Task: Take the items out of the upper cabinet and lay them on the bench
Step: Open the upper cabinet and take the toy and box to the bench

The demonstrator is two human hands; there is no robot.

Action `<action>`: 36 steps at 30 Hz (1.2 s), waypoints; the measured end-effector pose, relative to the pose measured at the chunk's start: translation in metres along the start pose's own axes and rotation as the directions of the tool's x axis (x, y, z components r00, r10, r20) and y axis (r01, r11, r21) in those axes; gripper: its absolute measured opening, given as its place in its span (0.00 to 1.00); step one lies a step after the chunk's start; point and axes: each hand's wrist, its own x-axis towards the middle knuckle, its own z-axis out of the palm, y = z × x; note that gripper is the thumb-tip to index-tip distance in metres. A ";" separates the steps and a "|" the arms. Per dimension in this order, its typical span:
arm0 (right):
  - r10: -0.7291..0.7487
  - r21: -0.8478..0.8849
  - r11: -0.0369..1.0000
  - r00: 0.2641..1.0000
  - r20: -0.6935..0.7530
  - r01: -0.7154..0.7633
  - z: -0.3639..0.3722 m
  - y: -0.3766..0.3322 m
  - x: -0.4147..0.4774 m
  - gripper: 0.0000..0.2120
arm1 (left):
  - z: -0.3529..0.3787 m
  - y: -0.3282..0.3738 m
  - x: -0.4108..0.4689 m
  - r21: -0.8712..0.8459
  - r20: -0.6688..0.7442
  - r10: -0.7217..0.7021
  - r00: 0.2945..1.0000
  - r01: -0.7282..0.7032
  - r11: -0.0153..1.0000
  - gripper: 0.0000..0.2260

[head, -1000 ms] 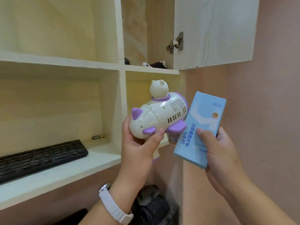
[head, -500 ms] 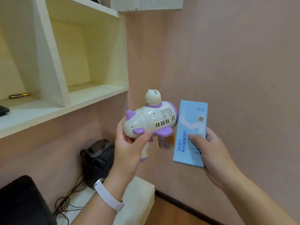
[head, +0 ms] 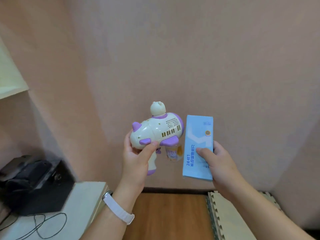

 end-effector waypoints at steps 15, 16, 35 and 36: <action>0.037 0.086 0.996 0.901 -0.433 0.000 -0.325 0.004 -0.120 0.07 | 0.290 -0.090 -0.154 0.006 0.402 -0.211 0.891 0.228 0.974 0.26; 0.042 0.097 0.995 0.883 -0.468 0.003 -0.341 0.005 -0.130 0.07 | 0.307 -0.095 -0.163 0.017 0.434 -0.231 0.871 0.248 0.969 0.26; 0.182 0.187 0.982 0.345 -0.921 -0.020 -0.575 0.028 -0.201 0.08 | 0.584 -0.230 -0.266 0.170 0.818 -0.410 0.404 0.512 0.842 0.18; 0.180 0.178 0.983 0.331 -0.926 -0.034 -0.585 0.026 -0.194 0.07 | 0.597 -0.236 -0.263 0.174 0.821 -0.414 0.393 0.518 0.838 0.18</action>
